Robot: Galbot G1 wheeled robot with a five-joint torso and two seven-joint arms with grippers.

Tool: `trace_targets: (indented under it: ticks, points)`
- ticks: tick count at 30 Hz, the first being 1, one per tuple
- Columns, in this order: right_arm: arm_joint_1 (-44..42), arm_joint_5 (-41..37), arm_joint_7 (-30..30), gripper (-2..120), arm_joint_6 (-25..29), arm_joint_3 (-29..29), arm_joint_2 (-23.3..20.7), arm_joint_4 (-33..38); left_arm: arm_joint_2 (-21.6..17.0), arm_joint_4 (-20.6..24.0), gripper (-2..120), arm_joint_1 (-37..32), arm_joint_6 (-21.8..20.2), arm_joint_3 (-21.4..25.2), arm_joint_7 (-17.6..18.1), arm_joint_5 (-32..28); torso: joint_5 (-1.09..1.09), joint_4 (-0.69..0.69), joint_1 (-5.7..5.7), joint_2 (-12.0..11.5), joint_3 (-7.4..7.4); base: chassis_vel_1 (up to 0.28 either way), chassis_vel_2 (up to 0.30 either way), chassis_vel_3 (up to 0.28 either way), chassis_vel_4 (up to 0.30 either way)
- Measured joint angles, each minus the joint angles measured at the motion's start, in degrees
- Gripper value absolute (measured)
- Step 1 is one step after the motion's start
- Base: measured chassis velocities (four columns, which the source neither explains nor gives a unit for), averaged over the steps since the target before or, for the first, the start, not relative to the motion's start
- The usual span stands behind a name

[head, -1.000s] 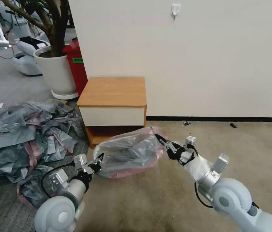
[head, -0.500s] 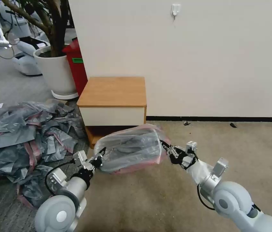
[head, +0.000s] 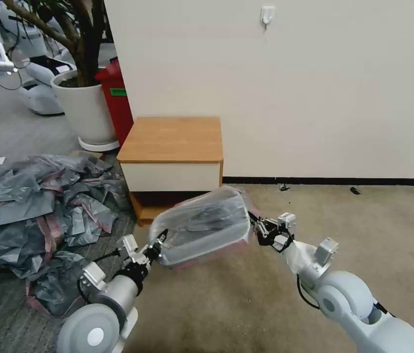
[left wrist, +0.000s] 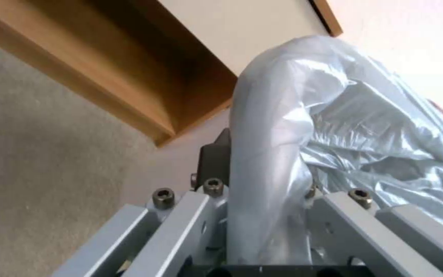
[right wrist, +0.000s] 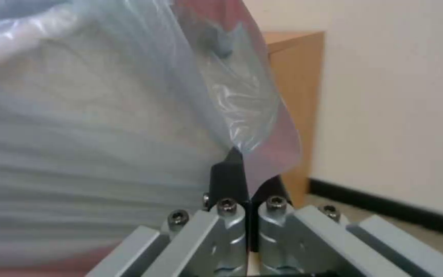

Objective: Pick up the garbage bag from the table and place it over the trash can.

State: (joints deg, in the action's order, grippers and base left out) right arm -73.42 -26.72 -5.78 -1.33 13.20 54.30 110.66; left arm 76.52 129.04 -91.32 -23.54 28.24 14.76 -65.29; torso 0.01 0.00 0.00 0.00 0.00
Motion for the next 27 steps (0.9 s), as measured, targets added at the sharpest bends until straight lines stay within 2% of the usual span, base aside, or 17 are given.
trace_targets:
  ticks: [5, 10, 13, 17, 20, 22, 23, 25, 26, 27]
  points:
    - [0.8, 6.49, 0.17, 0, 0.73, 0.49, 0.09, -2.28, -0.17, 0.45, 9, 0.08, -0.61, 0.05, 0.0, -1.05, 0.0, 0.0, 0.0, 0.0, 0.0, 0.0, 0.0, 0.0, 0.0]
    - [1.7, 13.48, -2.18, 0, 1.73, 1.59, 0.51, -3.09, -0.2, 0.6, 11, -0.02, -0.86, -0.16, -0.32, -1.16, -0.01, 0.0, 0.0, 0.0, 0.0, 0.0, 0.0, 0.0, 0.0]
    - [1.96, 17.21, -7.44, 0, 3.22, 2.29, 0.59, -4.07, 0.02, 0.26, 11, 0.13, -0.9, -0.25, -1.17, -1.16, -0.01, 0.01, 0.0, 0.0, 0.0, 0.0, 0.0, 0.0, 0.0]
    - [1.86, 18.42, -10.95, 0, 4.55, 2.69, 0.41, -4.93, 0.11, -0.13, 11, 0.53, -0.91, -0.05, -1.65, -1.75, -0.01, 0.0, 0.0, 0.0, 0.0, 0.0, 0.0, 0.0, 0.0]
    - [1.79, 23.11, -14.98, 0, 9.28, 4.09, 0.81, -6.91, 0.41, -1.32, 11, 1.54, -0.79, 0.46, -2.19, -3.49, -0.01, 0.0, 0.0, 0.0, 0.0, 0.0, 0.0, 0.0, 0.0]
    - [1.84, 24.85, -15.08, 0, 10.51, 4.36, 0.99, -7.21, 0.48, -1.56, 11, 1.71, -0.75, 0.5, -2.22, -3.79, -0.01, 0.0, 0.0, 0.0, 0.0, 0.0, 0.0, 0.0, 0.0]
    - [1.97, 30.24, -15.16, 0, 13.78, 5.21, 1.56, -7.93, 0.67, -1.99, 11, 1.97, -0.7, 0.51, -2.26, -4.2, -0.01, 0.0, 0.0, 0.0, 0.0, 0.0, 0.0, 0.0, 0.0]
    - [2.22, 35.7, -14.99, 0, 16.23, 6.08, 2.11, -8.33, 0.82, -2.3, 11, 2.13, -0.7, 0.4, -2.35, -4.37, -0.01, 0.0, 0.0, 0.0, 0.0, 0.0, 0.0, 0.0, 0.0]
    - [2.68, 40.38, -12.59, 0, 17.45, 6.46, 2.73, -8.47, 0.9, -2.6, 11, 2.17, -0.7, 0.07, -2.4, -4.33, -0.01, 0.0, 0.0, 0.0, 0.0, 0.0, 0.0, 0.0, 0.0]
    - [2.68, 40.38, -12.59, 0, 17.45, 6.46, 2.73, -8.47, 0.9, -2.6, 11, 2.17, -0.7, 0.07, -2.4, -4.33, -0.01, 0.0, 0.0, 0.0, 0.0, 0.0, 0.0, 0.0, 0.0]
